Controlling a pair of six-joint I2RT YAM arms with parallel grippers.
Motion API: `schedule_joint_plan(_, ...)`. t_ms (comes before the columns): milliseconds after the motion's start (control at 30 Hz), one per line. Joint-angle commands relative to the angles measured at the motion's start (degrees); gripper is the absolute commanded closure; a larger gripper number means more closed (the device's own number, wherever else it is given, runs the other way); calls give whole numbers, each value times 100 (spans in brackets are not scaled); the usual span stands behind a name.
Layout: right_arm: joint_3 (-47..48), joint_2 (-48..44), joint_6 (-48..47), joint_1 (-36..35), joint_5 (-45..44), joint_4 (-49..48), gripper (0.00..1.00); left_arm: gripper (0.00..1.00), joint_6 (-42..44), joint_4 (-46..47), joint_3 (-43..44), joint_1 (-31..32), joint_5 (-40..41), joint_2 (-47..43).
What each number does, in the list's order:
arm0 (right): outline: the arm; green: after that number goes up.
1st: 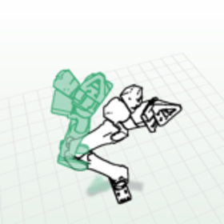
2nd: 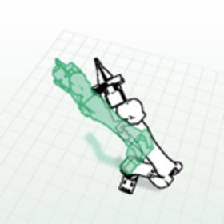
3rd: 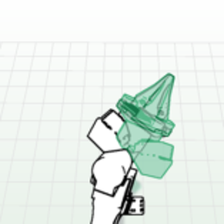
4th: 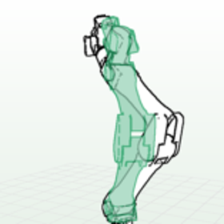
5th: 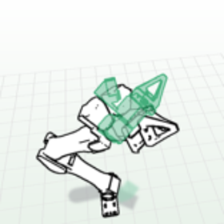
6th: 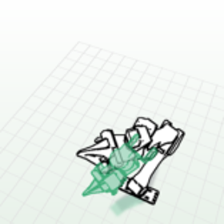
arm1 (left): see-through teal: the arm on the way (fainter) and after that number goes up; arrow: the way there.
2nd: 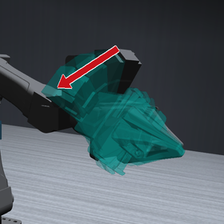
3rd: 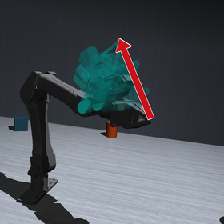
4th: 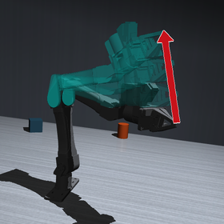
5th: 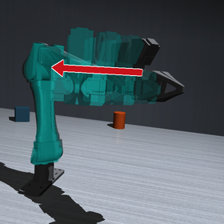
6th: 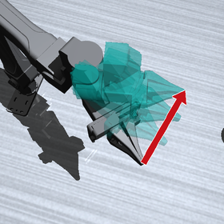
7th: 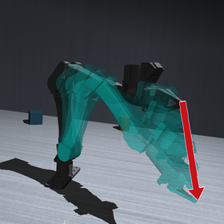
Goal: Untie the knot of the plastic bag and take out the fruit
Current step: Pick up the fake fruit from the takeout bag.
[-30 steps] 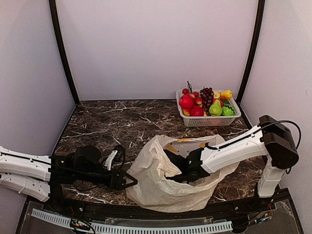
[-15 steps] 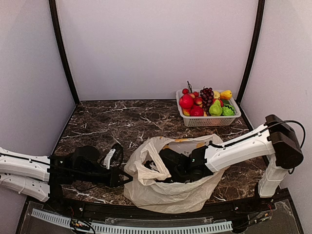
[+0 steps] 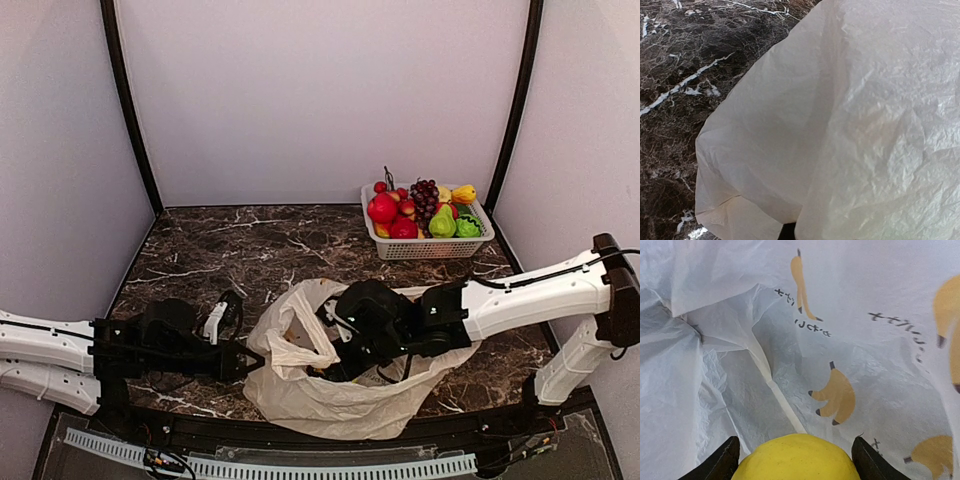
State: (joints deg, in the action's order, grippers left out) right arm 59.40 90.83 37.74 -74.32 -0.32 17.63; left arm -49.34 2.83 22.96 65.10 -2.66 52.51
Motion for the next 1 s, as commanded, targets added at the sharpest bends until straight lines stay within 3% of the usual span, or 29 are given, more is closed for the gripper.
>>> schedule_joint_plan(0, -173, -671, 254, -15, -803, 54, 74, 99, -16, -675, 130, -42, 497, -95)
schedule_joint_plan(333, -271, -1989, 305, 114, -1614, 382, 71, 99, 561, -1297, 719, -1224, 80, -33)
schedule_joint_plan(600, 89, -2505, 68, 493, -2030, 1153, 71, 99, 1630, -1817, 1635, -2374, -361, 762)
schedule_joint_plan(800, 403, -2536, -217, 801, -2113, 1476, 70, 99, 2229, -1452, 2152, -3699, -1057, 1573)
schedule_joint_plan(967, 557, -2453, -244, 1101, -2114, 1611, 71, 99, 2276, -1008, 2495, -4293, -1439, 2388)
